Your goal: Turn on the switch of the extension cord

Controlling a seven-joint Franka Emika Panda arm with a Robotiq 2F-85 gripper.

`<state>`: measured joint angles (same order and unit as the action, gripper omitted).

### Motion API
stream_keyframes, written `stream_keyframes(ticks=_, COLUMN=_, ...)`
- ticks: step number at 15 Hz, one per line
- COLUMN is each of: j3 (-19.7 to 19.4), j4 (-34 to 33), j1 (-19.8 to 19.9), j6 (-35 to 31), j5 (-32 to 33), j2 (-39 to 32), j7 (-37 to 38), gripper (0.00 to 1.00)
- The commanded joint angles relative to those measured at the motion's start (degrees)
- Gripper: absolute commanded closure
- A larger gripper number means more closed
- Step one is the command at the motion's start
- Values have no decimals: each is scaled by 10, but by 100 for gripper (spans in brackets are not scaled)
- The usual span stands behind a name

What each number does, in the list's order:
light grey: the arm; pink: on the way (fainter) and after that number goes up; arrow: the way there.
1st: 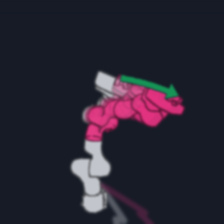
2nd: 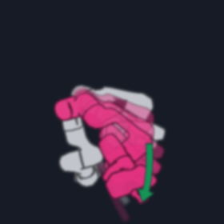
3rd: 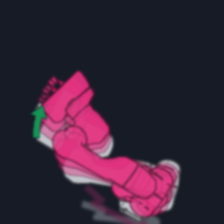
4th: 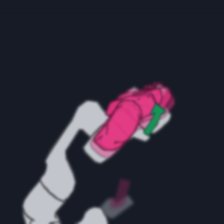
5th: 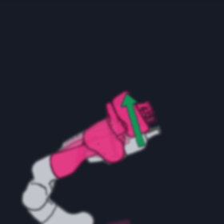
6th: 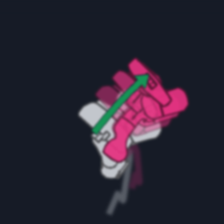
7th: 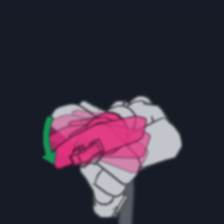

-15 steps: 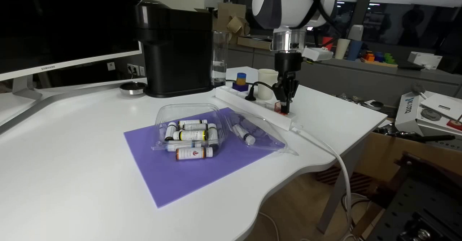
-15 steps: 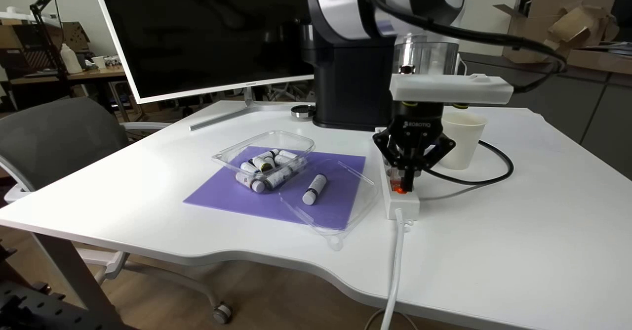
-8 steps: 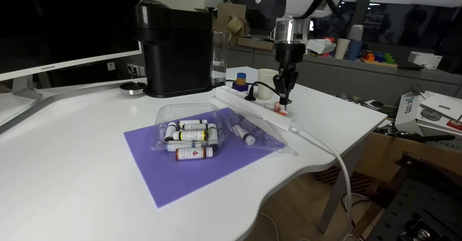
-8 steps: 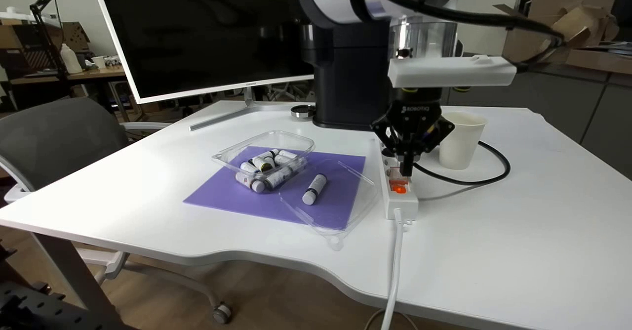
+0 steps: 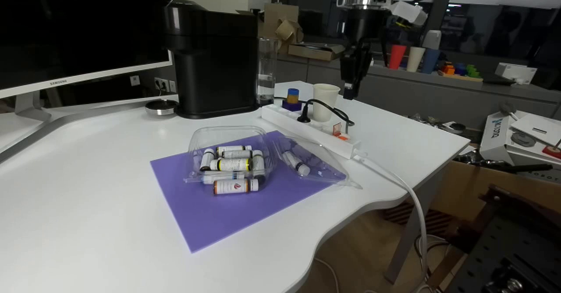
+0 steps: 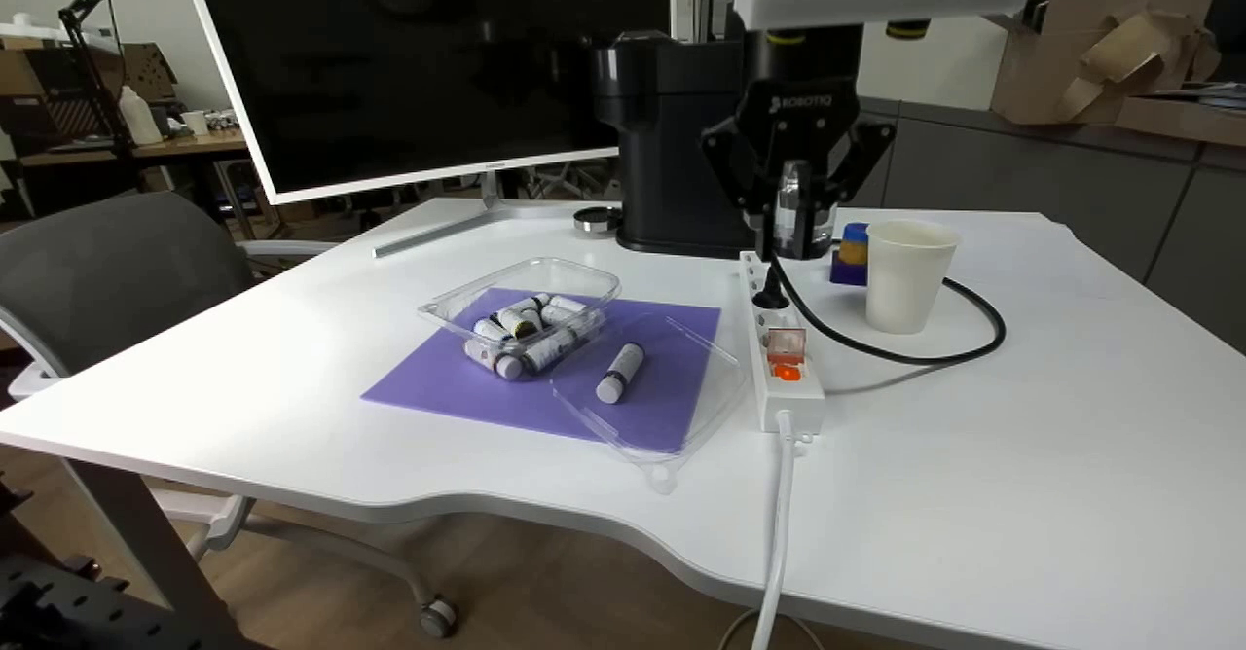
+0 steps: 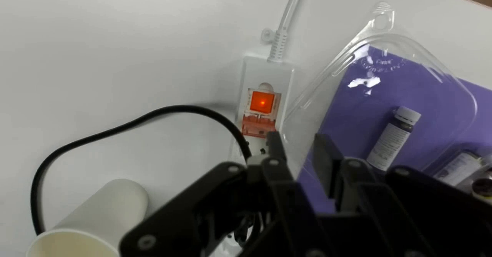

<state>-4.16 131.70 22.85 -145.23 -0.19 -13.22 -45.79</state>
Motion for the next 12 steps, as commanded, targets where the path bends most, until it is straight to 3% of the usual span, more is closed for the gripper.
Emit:
stream_keyframes(ticks=1, j3=-30, j4=43, j1=-31, j6=17, j5=22, j2=81, j7=20, gripper=41)
stream_keyframes(ticks=5, j3=-53, j4=49, j1=-55, j6=48, j5=39, j2=141, j7=58, gripper=14)
stream_keyframes(ticks=7, j3=-62, j4=38, j1=-63, j6=96, j5=58, j2=158, j7=90, gripper=2)
stream_keyframes(ticks=12, j3=-78, j4=32, j1=-72, j6=149, j5=65, j2=181, j7=111, gripper=0)
